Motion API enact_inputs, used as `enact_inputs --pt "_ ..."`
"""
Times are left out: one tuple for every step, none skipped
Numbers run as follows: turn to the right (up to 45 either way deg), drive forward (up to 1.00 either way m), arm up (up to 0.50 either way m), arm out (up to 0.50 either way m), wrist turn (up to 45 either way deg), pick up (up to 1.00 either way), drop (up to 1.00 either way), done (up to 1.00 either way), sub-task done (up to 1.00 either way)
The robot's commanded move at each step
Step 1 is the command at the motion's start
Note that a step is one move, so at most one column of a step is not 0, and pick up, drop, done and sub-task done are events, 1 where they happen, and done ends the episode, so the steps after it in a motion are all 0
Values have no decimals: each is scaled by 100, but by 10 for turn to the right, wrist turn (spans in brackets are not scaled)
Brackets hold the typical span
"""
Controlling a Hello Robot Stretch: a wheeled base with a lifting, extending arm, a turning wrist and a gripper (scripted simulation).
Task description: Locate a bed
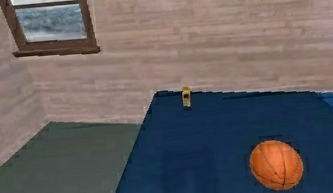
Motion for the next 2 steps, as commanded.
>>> enact_inputs --pt "300 0 0 0 0 0 0 0 0" --pt "0 0 0 0 0 0 0 100 0"
